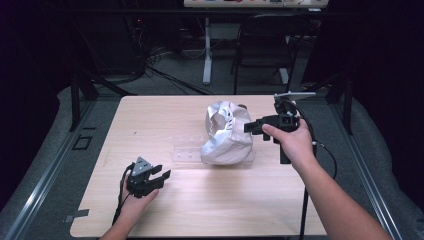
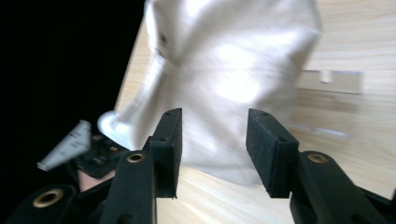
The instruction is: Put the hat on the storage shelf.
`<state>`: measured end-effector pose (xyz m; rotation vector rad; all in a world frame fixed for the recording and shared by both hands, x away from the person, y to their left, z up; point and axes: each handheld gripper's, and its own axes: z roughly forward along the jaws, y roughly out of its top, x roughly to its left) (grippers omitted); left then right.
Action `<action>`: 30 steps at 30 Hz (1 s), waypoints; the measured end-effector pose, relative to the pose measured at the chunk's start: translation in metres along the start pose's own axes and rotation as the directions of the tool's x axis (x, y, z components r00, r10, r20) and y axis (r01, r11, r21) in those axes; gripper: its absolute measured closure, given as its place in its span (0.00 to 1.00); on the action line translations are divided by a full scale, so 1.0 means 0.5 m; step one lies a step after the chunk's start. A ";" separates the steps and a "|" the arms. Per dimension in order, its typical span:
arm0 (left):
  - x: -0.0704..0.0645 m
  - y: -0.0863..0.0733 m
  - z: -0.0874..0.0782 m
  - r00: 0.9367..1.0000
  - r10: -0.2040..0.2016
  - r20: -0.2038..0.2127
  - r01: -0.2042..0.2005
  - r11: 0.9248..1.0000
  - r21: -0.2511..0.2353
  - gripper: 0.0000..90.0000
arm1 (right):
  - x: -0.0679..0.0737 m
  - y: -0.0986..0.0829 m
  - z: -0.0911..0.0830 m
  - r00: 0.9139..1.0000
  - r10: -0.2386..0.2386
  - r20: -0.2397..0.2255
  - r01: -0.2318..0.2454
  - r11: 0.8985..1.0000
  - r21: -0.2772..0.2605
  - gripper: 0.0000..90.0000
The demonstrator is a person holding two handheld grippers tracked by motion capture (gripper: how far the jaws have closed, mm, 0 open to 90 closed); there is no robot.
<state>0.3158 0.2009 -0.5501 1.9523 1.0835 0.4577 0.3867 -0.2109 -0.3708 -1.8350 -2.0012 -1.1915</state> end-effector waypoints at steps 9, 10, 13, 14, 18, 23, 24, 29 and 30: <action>0.002 -0.003 0.004 1.000 -0.011 -0.006 0.011 1.000 0.005 0.62 | -0.048 -0.083 0.010 0.989 -0.109 0.096 0.109 0.994 0.011 0.58; 0.002 -0.003 0.004 1.000 -0.008 -0.008 0.008 1.000 0.008 0.61 | -0.053 -0.092 0.013 0.990 -0.111 0.092 0.111 0.994 0.011 0.58; 0.001 -0.005 0.006 1.000 -0.008 -0.010 0.008 1.000 0.011 0.61 | -0.067 -0.122 0.022 0.986 -0.136 0.101 0.135 0.991 0.013 0.57; 0.001 -0.005 0.007 1.000 -0.004 -0.013 0.004 1.000 0.009 0.60 | -0.072 -0.132 0.025 0.983 -0.146 0.109 0.145 0.989 0.017 0.57; 0.000 -0.006 0.011 1.000 0.002 -0.015 -0.002 1.000 0.015 0.59 | -0.101 -0.175 0.041 0.976 -0.172 0.132 0.170 0.985 0.026 0.59; -0.005 -0.008 0.015 1.000 0.014 -0.012 -0.013 1.000 0.020 0.57 | -0.140 -0.240 0.068 0.960 -0.201 0.194 0.202 0.979 0.016 0.60; -0.007 -0.008 0.017 1.000 0.017 -0.012 -0.017 1.000 0.016 0.57 | -0.149 -0.253 0.072 0.960 -0.199 0.197 0.204 0.979 -0.002 0.60; -0.016 -0.008 0.023 0.999 0.036 0.017 -0.036 0.999 0.026 0.56 | -0.181 -0.312 0.088 0.949 -0.204 0.240 0.233 0.968 -0.098 0.60; -0.019 -0.007 0.024 0.999 0.046 0.024 -0.046 0.998 0.030 0.56 | -0.188 -0.323 0.091 0.940 -0.216 0.265 0.254 0.960 -0.117 0.60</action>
